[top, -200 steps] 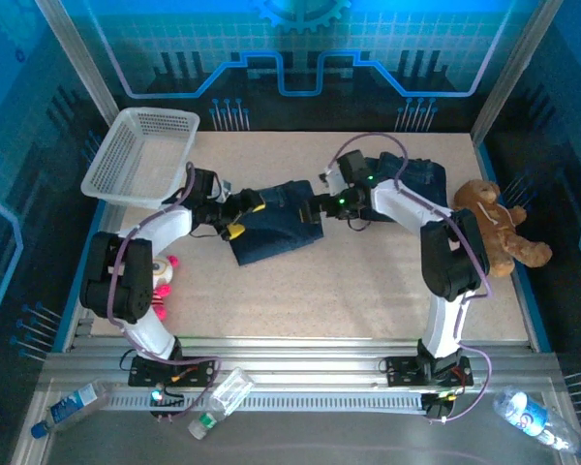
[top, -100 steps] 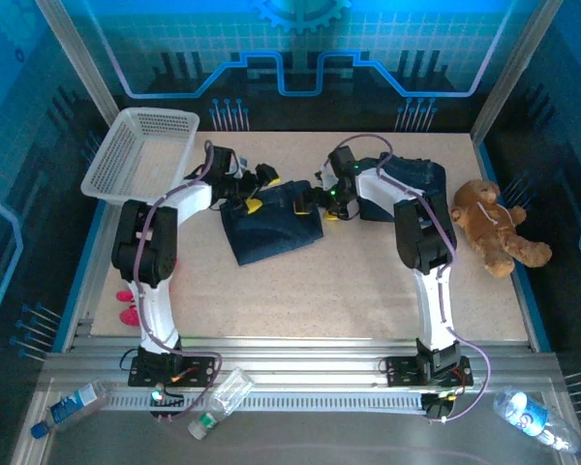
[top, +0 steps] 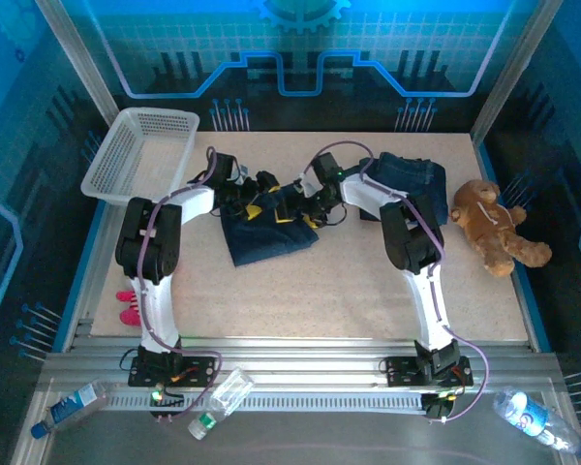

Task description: Fold and stack the skirts

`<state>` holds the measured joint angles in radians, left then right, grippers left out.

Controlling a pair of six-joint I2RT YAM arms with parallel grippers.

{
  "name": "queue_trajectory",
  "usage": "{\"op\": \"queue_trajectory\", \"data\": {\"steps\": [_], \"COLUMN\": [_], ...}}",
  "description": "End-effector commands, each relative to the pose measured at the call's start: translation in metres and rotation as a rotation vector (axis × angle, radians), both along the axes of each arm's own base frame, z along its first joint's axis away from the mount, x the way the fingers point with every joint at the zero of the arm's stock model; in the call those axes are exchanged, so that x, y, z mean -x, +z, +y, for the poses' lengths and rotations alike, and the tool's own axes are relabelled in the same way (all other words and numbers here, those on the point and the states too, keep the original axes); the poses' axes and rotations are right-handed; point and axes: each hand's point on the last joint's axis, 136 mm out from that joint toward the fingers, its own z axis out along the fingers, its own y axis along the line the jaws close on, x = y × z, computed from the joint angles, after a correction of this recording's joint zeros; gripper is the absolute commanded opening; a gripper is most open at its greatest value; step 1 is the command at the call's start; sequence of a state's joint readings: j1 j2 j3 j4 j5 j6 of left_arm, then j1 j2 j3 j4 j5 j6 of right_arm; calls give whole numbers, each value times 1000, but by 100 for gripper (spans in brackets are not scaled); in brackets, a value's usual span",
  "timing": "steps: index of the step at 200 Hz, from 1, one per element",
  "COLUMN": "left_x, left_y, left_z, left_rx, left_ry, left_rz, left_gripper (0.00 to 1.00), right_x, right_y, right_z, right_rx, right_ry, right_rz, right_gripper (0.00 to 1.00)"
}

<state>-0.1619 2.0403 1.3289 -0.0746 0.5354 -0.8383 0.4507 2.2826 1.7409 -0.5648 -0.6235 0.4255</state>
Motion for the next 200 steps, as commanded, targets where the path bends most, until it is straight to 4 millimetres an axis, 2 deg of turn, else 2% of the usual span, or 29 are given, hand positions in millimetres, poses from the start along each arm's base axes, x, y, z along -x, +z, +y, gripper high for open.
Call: {"op": "queue_trajectory", "data": {"steps": [1, 13, 16, 18, 22, 29, 48, 61, 75, 77, 79, 84, 99, 125, 142, 161, 200], "left_x": [34, 33, 34, 33, 33, 32, 29, 26, 23, 22, 22, 22, 18, 19, 21, 22, 25], "left_y": [-52, -49, -48, -48, -47, -44, -35, -23, 0, 6, 10, 20, 53, 84, 90, 86, 75], "left_z": [12, 11, 11, 11, 10, 9, 8, 6, 6, 7, 7, 9, 20, 49, 63, 74, 78], "left_rx": [-70, -64, -63, -63, -61, -57, -43, -30, -24, -24, -25, -30, -50, -99, -112, -121, -117], "left_ry": [36, 35, 34, 34, 34, 33, 30, 22, 12, 12, 9, 10, 26, 98, 137, 165, 185], "left_rz": [189, 182, 182, 180, 178, 169, 150, 128, 85, 72, 62, 42, -32, -91, -102, -88, -50], "left_gripper": [99, 99, 99, 99, 99, 99, 99, 99, 99, 99, 99, 99, 99, 99, 99, 99, 99], "right_x": [11, 10, 10, 11, 12, 12, 10, 7, 1, 1, -2, -4, -6, -5, -6, -9, -26], "right_y": [-19, -21, -22, -31, -36, -39, -47, -49, -40, -41, -31, -20, 3, 38, 56, 67, 90], "right_z": [4, 5, 5, 5, 5, 6, 5, -1, -12, -14, -15, -20, -42, -78, -96, -112, -134], "right_rx": [-13, -12, -13, -5, -1, 3, 36, 73, 95, 101, 95, 102, 199, 372, 435, 494, 607], "right_ry": [-10, -31, -36, -38, -42, -50, -93, -128, -151, -152, -153, -148, -104, -19, 8, 43, 96], "right_rz": [91, 99, 104, 123, 136, 147, 173, 176, 141, 139, 117, 85, -14, -150, -195, -226, -312], "right_gripper": [85, 65, 62, 60, 56, 52, 28, 12, 0, 0, 0, 0, 0, 0, 0, 0, 0]}}
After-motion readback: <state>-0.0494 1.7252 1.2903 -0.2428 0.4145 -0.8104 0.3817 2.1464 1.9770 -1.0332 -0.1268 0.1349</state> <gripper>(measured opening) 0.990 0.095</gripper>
